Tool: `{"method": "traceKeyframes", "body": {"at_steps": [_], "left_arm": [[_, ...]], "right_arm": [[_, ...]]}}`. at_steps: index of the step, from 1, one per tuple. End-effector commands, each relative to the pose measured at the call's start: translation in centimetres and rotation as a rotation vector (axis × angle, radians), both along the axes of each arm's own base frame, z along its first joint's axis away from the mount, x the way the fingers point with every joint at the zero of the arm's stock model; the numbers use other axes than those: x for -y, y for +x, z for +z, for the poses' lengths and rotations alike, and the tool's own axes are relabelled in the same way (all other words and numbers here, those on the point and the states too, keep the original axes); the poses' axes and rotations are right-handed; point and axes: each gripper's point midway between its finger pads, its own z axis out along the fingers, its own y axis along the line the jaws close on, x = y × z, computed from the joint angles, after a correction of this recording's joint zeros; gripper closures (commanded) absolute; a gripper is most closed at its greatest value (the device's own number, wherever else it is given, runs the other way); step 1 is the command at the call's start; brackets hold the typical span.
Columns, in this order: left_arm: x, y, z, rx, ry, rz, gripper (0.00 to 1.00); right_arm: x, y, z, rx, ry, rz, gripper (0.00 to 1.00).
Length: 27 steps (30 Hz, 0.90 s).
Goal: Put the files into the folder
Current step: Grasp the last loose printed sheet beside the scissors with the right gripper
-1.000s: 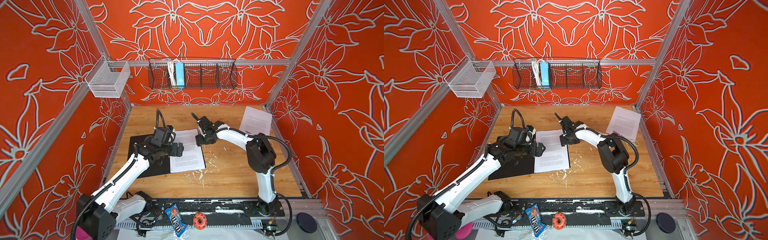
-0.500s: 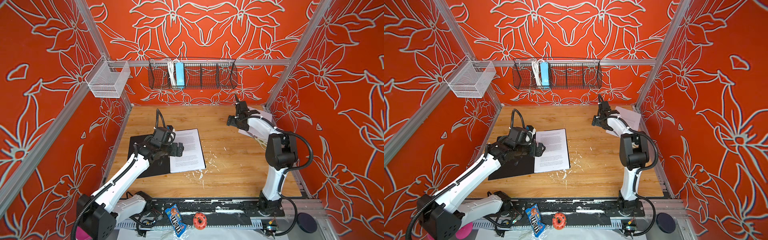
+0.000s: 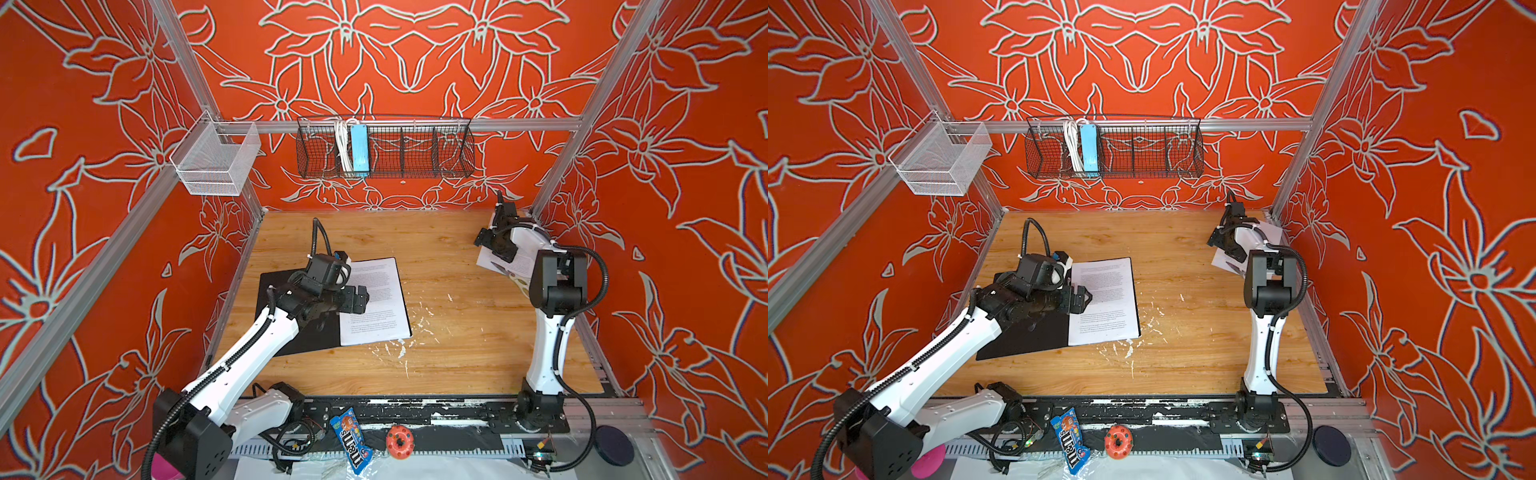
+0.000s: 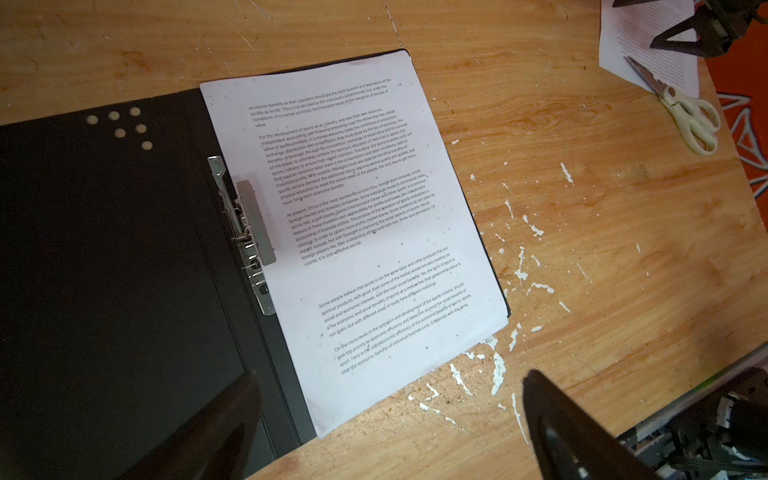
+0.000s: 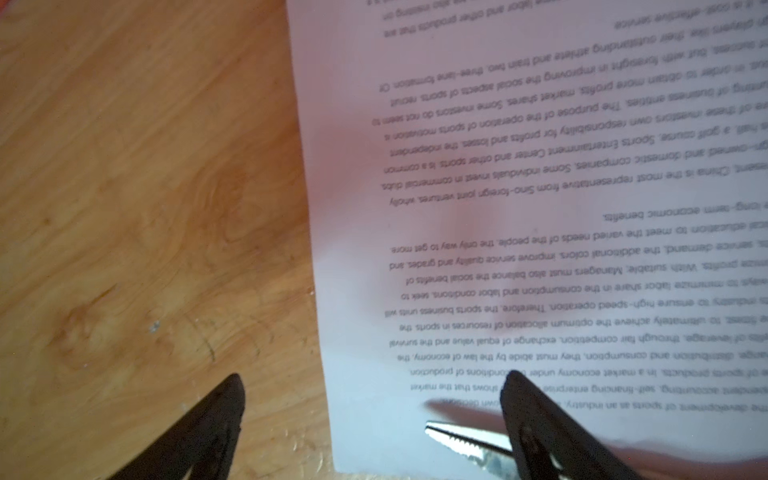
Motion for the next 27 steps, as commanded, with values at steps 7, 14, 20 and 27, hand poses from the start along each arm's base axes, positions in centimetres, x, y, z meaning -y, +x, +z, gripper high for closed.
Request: {"method": "traceKeyframes", "body": {"at_steps": [7, 14, 20, 27], "left_arm": [[-0.2, 0.1, 0.9, 0.018, -0.011, 0.013, 0.02], [-0.3, 0.2, 1.1, 0.029, -0.007, 0.017, 0.02], [-0.5, 0.3, 0.9, 0.026, 0.003, 0.022, 0.02], [-0.4, 0.3, 0.6, 0.016, 0.006, 0.02, 0.02]], "right_arm": [[-3.3, 0.8, -2.1, -0.016, 0.237, 0.01, 0.03], [-8.2, 0.7, -1.9, -0.02, 0.344, 0.136, 0.02], [-13.8, -1.0, -1.5, -0.035, 0.419, 0.268, 0.02], [-16.6, -6.7, -2.4, -0.051, 0.501, 0.299, 0.03]]}}
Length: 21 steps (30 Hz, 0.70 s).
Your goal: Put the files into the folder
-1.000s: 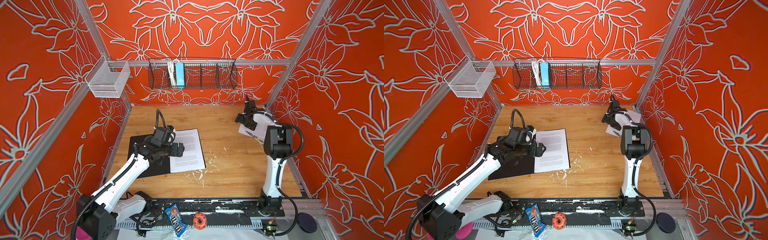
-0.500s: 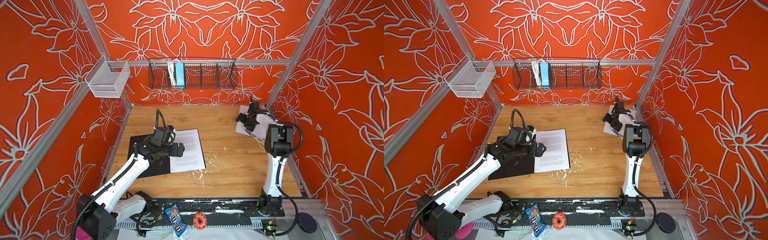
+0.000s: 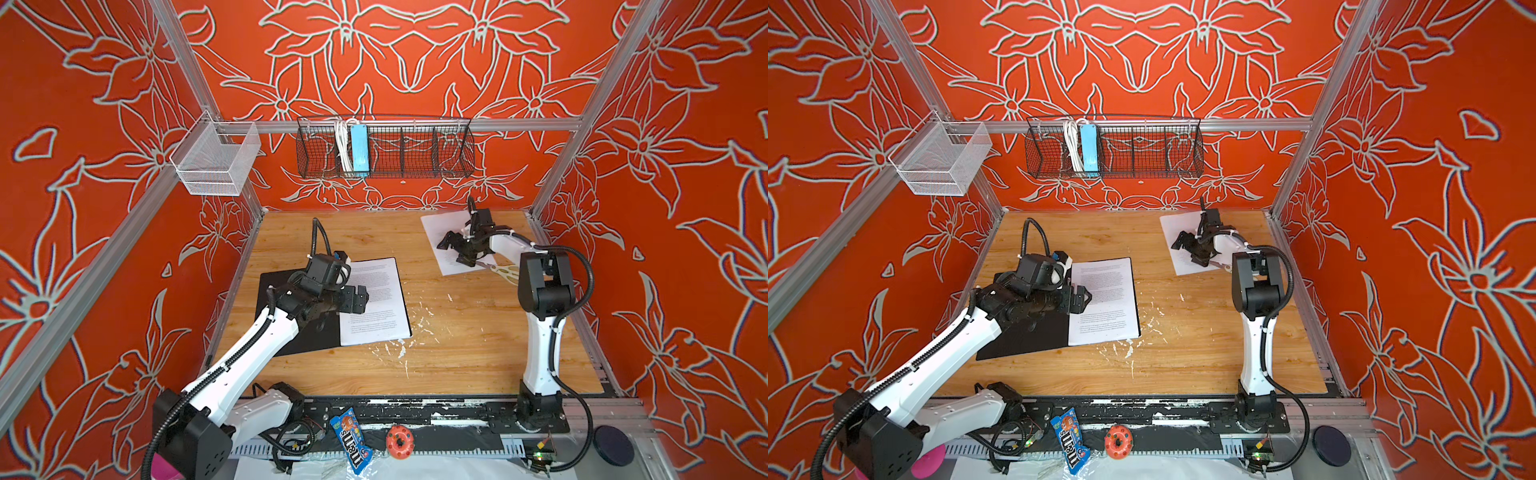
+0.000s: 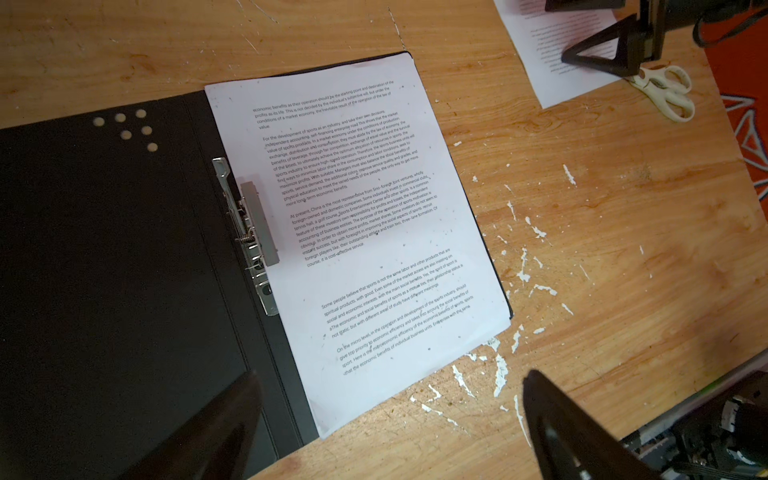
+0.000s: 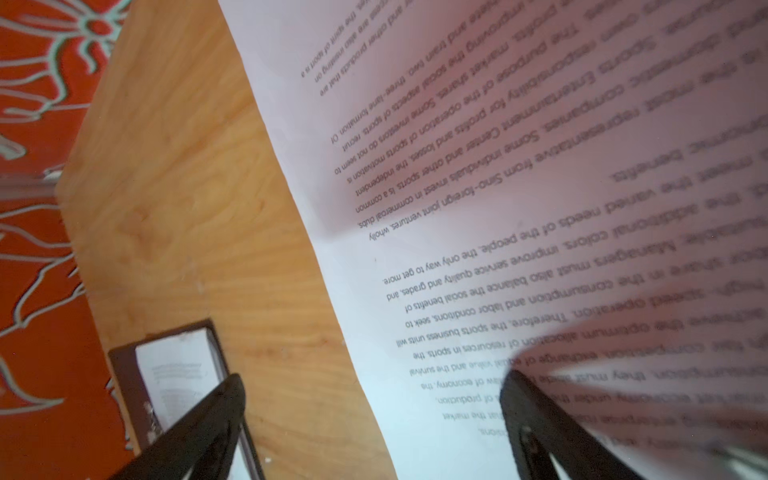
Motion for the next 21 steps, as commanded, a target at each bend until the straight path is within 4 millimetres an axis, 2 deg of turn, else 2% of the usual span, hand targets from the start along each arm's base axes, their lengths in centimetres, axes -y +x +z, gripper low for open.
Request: {"method": "traceKeyframes", "body": {"at_steps": [1, 5, 9, 12, 13, 15, 17, 21], "left_arm": [[-0.2, 0.3, 0.4, 0.007, -0.002, 0.011, 0.02], [0.7, 0.3, 0.1, -0.016, -0.028, -0.019, 0.02], [2.6, 0.5, -0.2, -0.082, -0.106, -0.05, 0.02], [4.6, 0.9, -0.7, -0.15, -0.172, -0.068, 0.02], [5.4, 1.2, -0.8, -0.157, -0.182, -0.074, 0.02], [7.3, 1.8, -1.2, -0.162, -0.193, -0.097, 0.02], [10.1, 2.5, -1.6, -0.171, -0.209, -0.136, 0.02], [15.8, 4.1, -2.6, -0.213, -0.205, -0.227, 0.02]], "right_arm": [[0.7, -4.7, -2.7, -0.116, 0.038, -0.029, 0.03], [3.6, -7.7, -1.8, -0.1, 0.082, -0.11, 0.03], [7.3, -10.1, -0.9, -0.091, 0.08, -0.243, 0.05], [10.9, -11.6, -0.6, -0.064, -0.048, -0.358, 0.06], [11.6, -11.9, 0.0, -0.039, -0.101, -0.363, 0.06], [11.2, -12.2, 1.4, 0.003, -0.125, -0.344, 0.06], [10.5, -12.6, 2.5, 0.028, -0.111, -0.33, 0.06], [10.6, -14.3, 3.7, 0.058, -0.115, -0.339, 0.06]]}}
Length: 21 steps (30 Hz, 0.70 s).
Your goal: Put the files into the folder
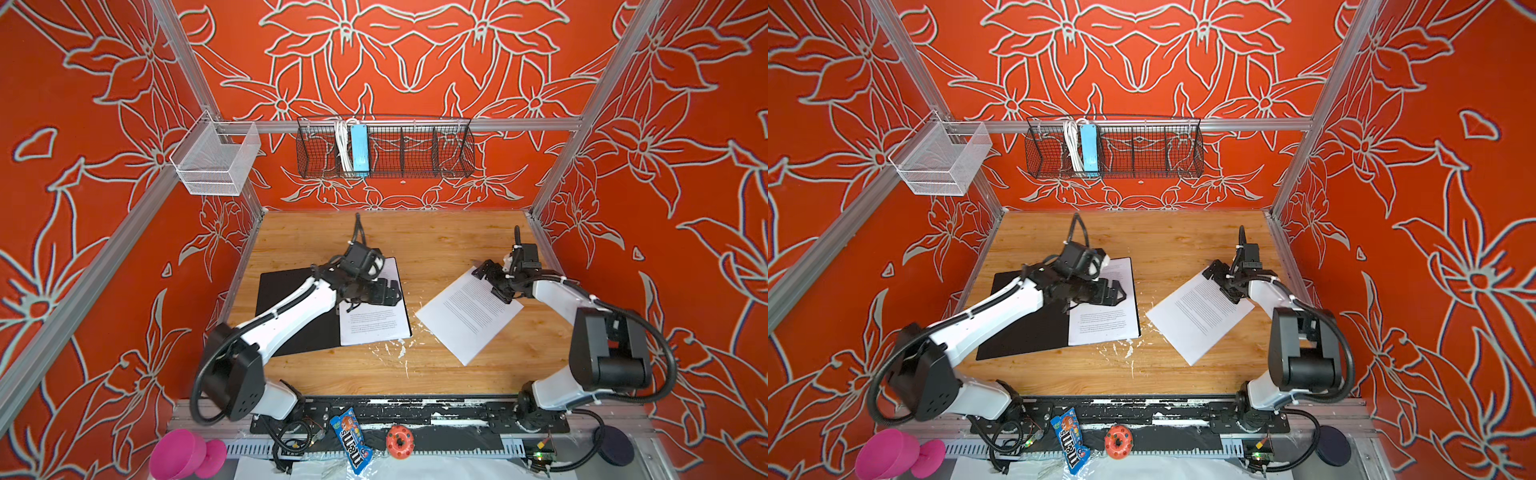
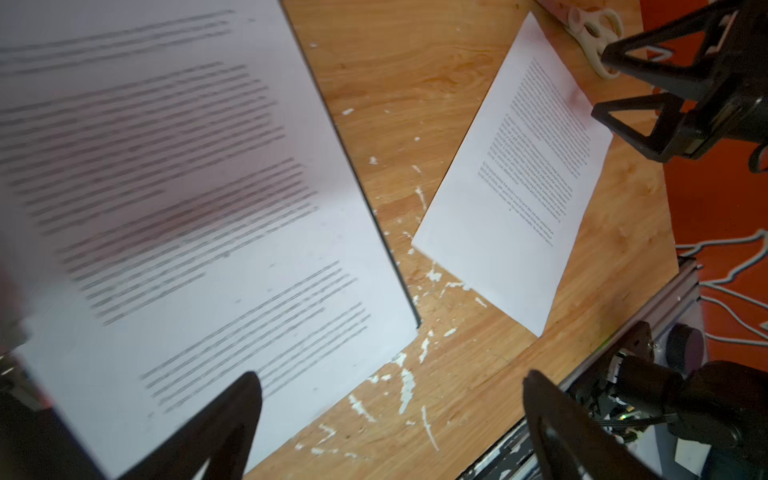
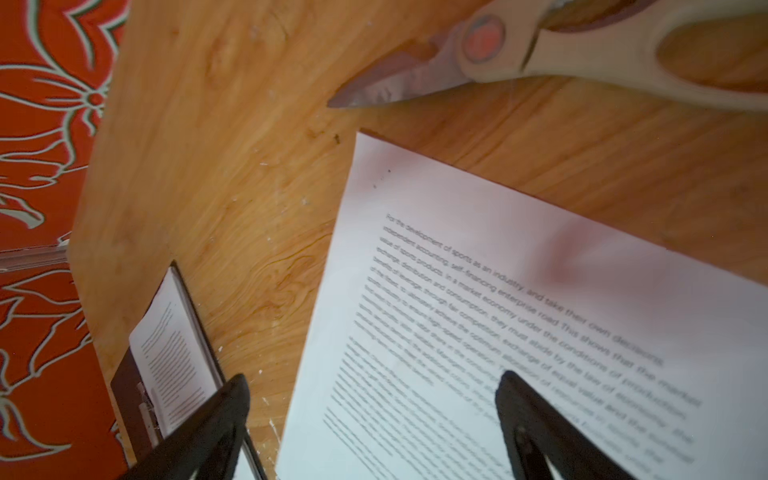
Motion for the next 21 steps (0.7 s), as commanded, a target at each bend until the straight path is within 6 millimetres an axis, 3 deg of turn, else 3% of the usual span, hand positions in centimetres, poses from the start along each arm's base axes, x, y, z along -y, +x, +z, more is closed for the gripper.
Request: {"method": "traceKeyframes", "body": {"at_steps": [1, 4, 11, 16, 21], "left_arm": [[5.2, 1.5, 0.1, -0.014, -0.058, -0.07, 0.02], [9.5, 1.6, -1.3, -0.066, -0.084, -0.162, 0.02], [17.7, -0.6, -4.6, -0.176, -0.085, -0.356, 0.02], [20.8, -1.2, -7.0, -0.241, -0.106, -0.406, 0.02], [21.7, -0.9, -9.3, -0.29, -0.11, -0.39, 0.02]], "right_arm": [[1.3, -2.1, 0.1, -0.019, -0.062, -0.045, 0.05], [1.9, -4.0, 0.2, -0.014, -0.056, -0.083, 0.04], [4.6, -7.8, -1.5, -0.049, -0.046, -0.235, 0.02], [5.5, -8.1, -1.4, -0.002, -0.045, -0.265, 0.02], [6.0, -8.0, -0.9, 0.047, -0.089, -0.263, 0.02]]}}
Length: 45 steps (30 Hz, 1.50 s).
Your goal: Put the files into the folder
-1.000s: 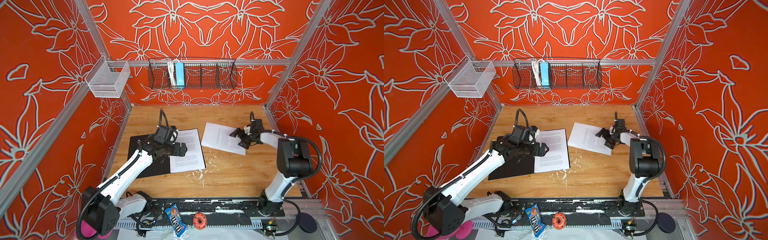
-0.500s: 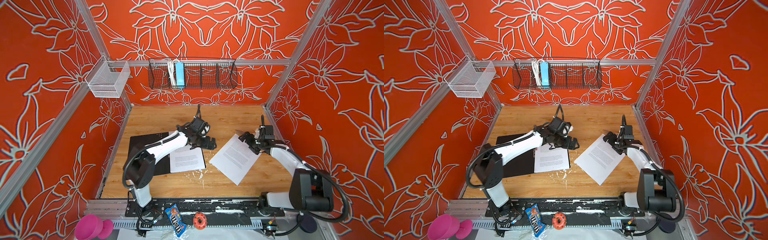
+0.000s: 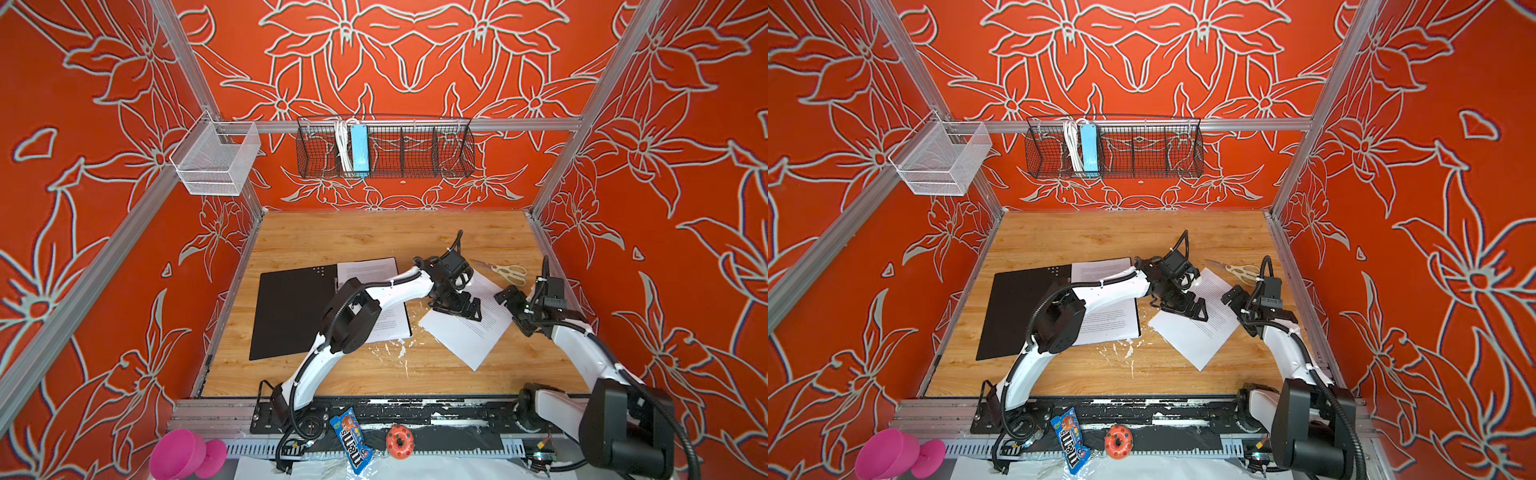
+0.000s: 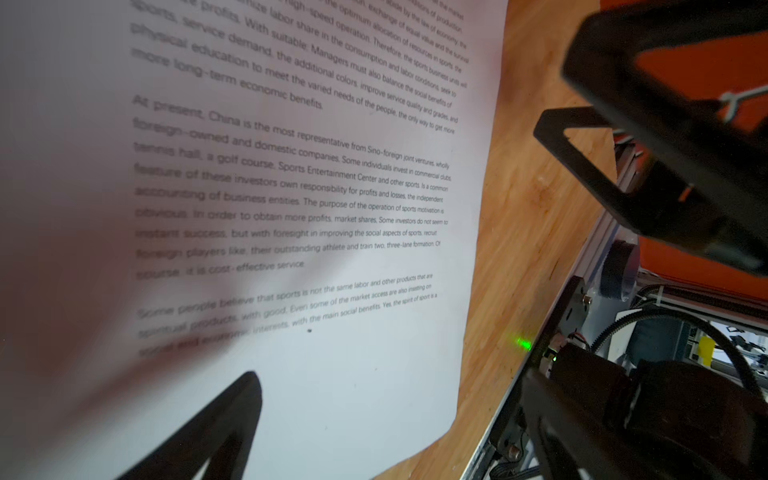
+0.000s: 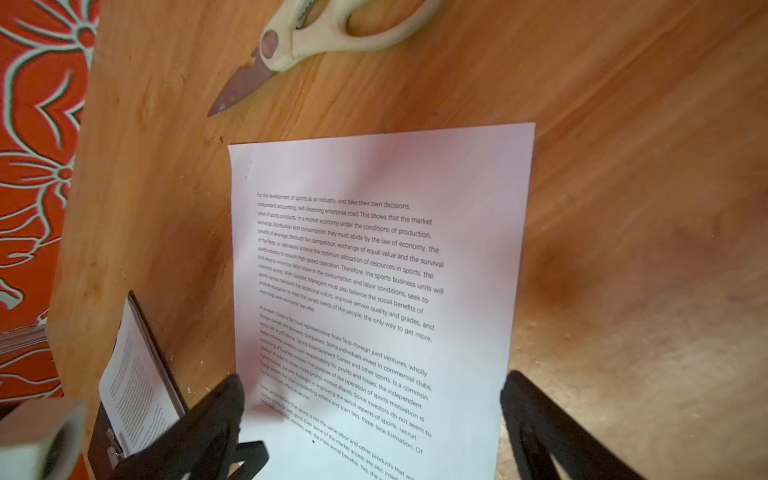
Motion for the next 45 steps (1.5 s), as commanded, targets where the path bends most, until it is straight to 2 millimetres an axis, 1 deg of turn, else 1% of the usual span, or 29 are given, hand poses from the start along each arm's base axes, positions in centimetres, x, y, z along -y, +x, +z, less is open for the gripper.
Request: {"method": "traceKeyframes", "body": {"at_steps": [1, 3, 6, 8, 10, 13, 16, 21, 24, 27, 29, 31, 34, 41, 43, 45], "left_arm": [[-0.4, 0.1, -1.1, -0.063, 0.02, 0.023, 0.02], [-1.0, 0.4, -2.3, -0.066, 0.059, 0.045, 0.02], [-2.7, 0.8, -4.2, -0.078, 0.121, 0.094, 0.02], [-4.0, 1.1, -5.5, -0.115, 0.141, 0.143, 0.02], [-5.0, 1.4, -6.1, -0.141, 0.141, 0.174, 0.02], [-6.4, 1.2, -6.9, -0.153, 0.153, 0.196, 0.02], [-6.9, 0.8, -7.1, -0.161, 0.154, 0.194, 0.02], [-7.2, 0.4, -7.3, -0.165, 0.158, 0.185, 0.02], [-7.3, 0.4, -7.5, -0.164, 0.168, 0.177, 0.02], [-7.4, 0.3, -7.6, -0.167, 0.174, 0.171, 0.02], [-7.2, 0.3, -7.6, -0.169, 0.172, 0.165, 0.02], [-7.2, 0.4, -7.6, -0.17, 0.175, 0.161, 0.02], [-7.0, 0.6, -7.6, -0.168, 0.175, 0.155, 0.02], [-6.3, 0.9, -8.0, -0.183, 0.178, 0.143, 0.02], [-6.2, 1.0, -8.2, -0.186, 0.181, 0.144, 0.02], [-6.1, 1.1, -8.4, -0.192, 0.183, 0.147, 0.02]], "right_arm": [[1.0, 0.4, 0.4, 0.046, -0.056, -0.027, 0.02], [1.5, 0.8, 0.3, 0.062, -0.077, -0.038, 0.02], [1.4, 1.7, 0.0, 0.084, -0.056, -0.04, 0.02], [2.0, 2.1, -0.6, 0.07, -0.071, -0.065, 0.02], [2.5, 2.3, -1.1, 0.04, -0.091, -0.07, 0.02], [2.9, 2.9, -1.7, 0.012, -0.105, -0.07, 0.02], [3.0, 3.5, -2.1, -0.005, -0.114, -0.061, 0.03], [2.4, 5.7, -2.3, -0.006, -0.085, 0.012, 0.03], [3.0, 6.3, -2.8, -0.031, -0.101, 0.007, 0.03], [3.0, 7.0, -3.4, -0.065, -0.09, 0.031, 0.03], [2.4, 7.2, -4.0, -0.093, -0.053, 0.052, 0.03], [1.4, 7.5, -4.6, -0.101, 0.006, 0.081, 0.04], [0.2, 7.5, -5.0, -0.113, 0.075, 0.11, 0.05], [-3.3, 7.3, -4.4, -0.084, 0.192, 0.197, 0.06], [-4.6, 7.2, -3.8, -0.063, 0.224, 0.224, 0.06], [-5.5, 7.2, -2.8, -0.028, 0.251, 0.252, 0.05]]}}
